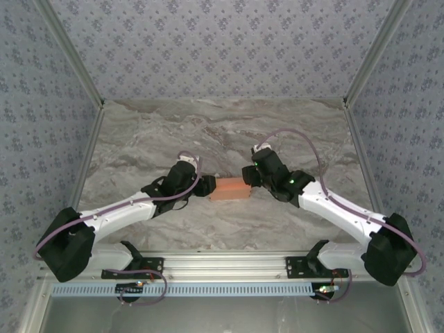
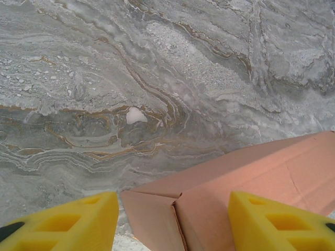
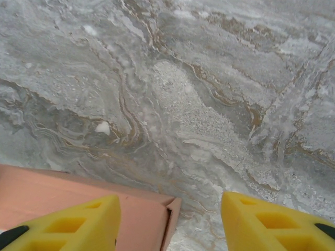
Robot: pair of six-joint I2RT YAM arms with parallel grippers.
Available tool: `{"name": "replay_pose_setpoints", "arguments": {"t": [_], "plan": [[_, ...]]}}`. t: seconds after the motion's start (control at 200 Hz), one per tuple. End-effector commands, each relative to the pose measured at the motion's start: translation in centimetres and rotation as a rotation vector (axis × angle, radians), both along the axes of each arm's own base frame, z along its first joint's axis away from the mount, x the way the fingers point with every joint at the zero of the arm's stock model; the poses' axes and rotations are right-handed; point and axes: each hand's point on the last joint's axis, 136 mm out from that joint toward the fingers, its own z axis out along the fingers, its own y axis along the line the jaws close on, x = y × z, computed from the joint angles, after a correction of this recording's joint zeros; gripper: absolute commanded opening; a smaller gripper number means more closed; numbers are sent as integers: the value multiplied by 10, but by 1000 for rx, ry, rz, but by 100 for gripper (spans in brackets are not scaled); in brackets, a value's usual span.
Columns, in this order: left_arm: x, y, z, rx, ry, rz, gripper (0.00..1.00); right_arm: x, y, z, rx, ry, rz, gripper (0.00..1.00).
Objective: Fold the paper box
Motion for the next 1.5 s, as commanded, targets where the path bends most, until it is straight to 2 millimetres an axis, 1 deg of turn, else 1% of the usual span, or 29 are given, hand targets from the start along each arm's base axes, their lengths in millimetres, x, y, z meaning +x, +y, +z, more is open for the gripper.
{"name": "replay_pose_setpoints", "arguments": {"t": [0.0, 0.06, 0.15, 0.27, 0.49, 0.545, 0.65, 0.874, 0.959, 1.069, 1.199, 1.269, 1.359, 1.494], "plan": [[-12, 7, -20, 63, 52, -13, 57, 2, 8, -7, 46, 74, 66, 55], [-12, 6, -19, 62, 51, -14, 57, 3, 6, -15, 48, 102, 63, 55], [-12, 6, -20, 62, 51, -12, 57, 1, 5, -27, 46, 138, 69, 54], [-12, 6, -20, 63, 52, -11, 58, -8, 2, -43, 45, 179, 67, 54], [-14, 10, -25, 63, 60, 4, 58, -25, -10, -78, 33, 245, 35, 52], [-15, 10, -26, 61, 58, 7, 58, -28, -12, -84, 34, 250, 26, 52], [-13, 8, -20, 49, 47, 5, 60, -31, -14, -93, 33, 260, 19, 51], [-8, 6, 4, -1, -6, 14, 65, -36, -14, -96, 2, 246, 28, 50], [-9, 5, 13, -30, -23, 14, 67, -37, -13, -95, 1, 238, 29, 50], [-13, 8, 19, -56, -32, 18, 68, -36, -12, -93, -7, 227, 28, 50], [-18, 15, 15, -53, -20, 26, 68, -36, -12, -92, -11, 222, 29, 50], [-21, 19, 6, -36, -2, 34, 67, -36, -12, -92, -9, 221, 31, 50], [-20, 24, -6, -16, 23, 44, 62, -35, -10, -90, -4, 214, 33, 50], [-22, 22, -18, 2, 56, 30, 55, -34, -9, -87, -9, 210, 36, 50]]}}
